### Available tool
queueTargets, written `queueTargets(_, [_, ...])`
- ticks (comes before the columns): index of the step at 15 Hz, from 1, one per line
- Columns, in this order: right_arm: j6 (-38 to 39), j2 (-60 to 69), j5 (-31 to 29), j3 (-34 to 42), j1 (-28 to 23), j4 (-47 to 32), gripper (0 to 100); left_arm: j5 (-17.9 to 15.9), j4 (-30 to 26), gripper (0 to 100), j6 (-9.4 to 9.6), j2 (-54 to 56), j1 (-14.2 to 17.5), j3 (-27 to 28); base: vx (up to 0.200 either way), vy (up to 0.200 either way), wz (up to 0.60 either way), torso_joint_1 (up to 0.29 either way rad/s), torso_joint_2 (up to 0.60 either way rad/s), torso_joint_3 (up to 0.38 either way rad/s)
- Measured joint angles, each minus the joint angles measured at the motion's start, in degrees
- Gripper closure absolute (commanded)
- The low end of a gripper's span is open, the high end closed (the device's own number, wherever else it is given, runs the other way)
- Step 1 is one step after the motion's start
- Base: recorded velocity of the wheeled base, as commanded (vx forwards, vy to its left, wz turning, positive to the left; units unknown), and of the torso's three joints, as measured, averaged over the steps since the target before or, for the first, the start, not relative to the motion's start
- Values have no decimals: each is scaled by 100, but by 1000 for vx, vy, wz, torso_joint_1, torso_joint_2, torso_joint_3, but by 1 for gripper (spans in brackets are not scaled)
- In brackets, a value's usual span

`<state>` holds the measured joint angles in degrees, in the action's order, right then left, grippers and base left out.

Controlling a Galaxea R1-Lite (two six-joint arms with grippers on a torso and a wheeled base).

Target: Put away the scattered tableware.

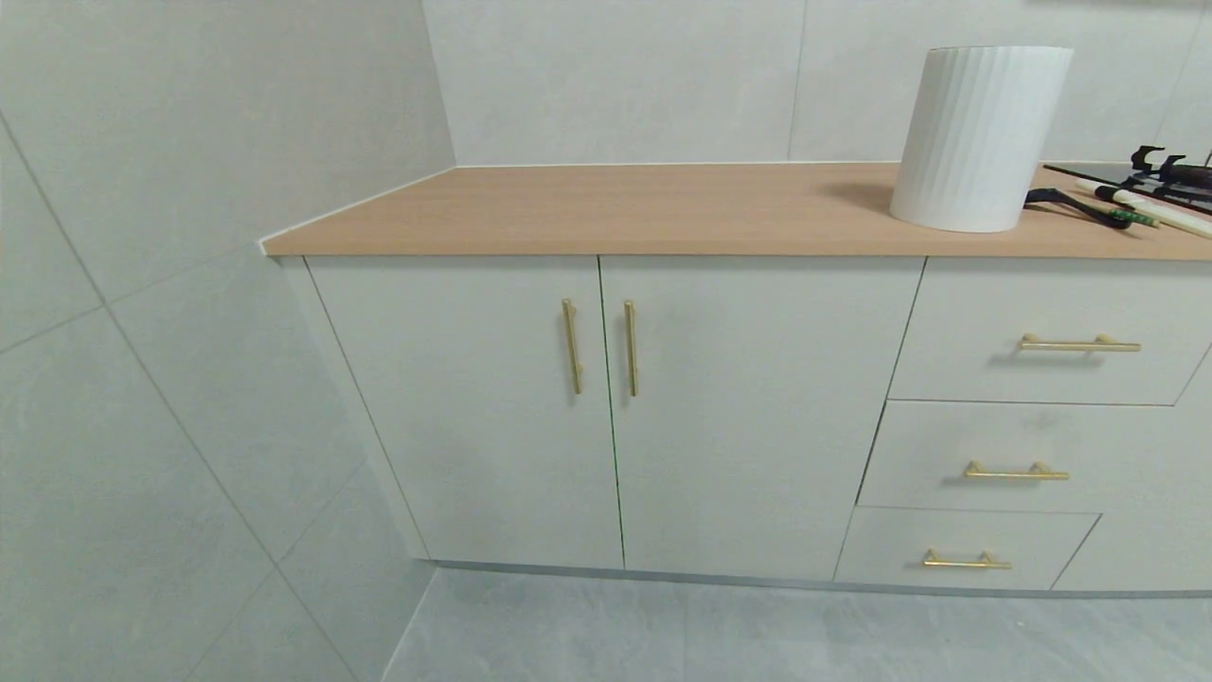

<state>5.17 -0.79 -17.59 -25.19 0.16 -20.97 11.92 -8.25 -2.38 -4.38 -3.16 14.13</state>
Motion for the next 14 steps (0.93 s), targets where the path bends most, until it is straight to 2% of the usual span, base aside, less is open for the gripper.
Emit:
queueTargets(2, [9,55,-4,282,-21,89,0,-18,240,0,235,243,197,-474,0,0,0,0,0,0])
queueTargets(4, [-11,79,154,769,-26,630,0,-87,1041,0,335,363,285,-1113,0,0,0,0,0,0])
queueTargets(5, [-52,82,341,1095,-23,1044,0,-268,1041,0,372,396,302,-1268,0,0,0,0,0,0])
queueTargets(7, [-405,89,837,1921,-26,2121,0,-755,1014,0,357,424,316,-1375,0,0,0,0,0,0])
queueTargets(8, [-566,90,1187,2213,-26,2334,0,-979,896,0,344,430,321,-1395,0,0,0,0,0,0])
queueTargets(10, [-645,89,1499,2442,-26,2365,0,-1081,809,0,339,438,316,-1403,0,0,0,0,0,0])
queueTargets(11, [-658,89,1797,2481,-26,2143,0,-1084,816,0,286,438,316,-1408,0,0,0,0,0,0])
queueTargets(12, [-653,77,1879,2478,-21,2076,0,-1086,818,0,222,438,316,-1410,0,0,0,0,0,0])
queueTargets(14, [-640,24,1909,2503,-2,2110,0,-1095,823,0,211,440,316,-1413,0,0,0,0,0,0])
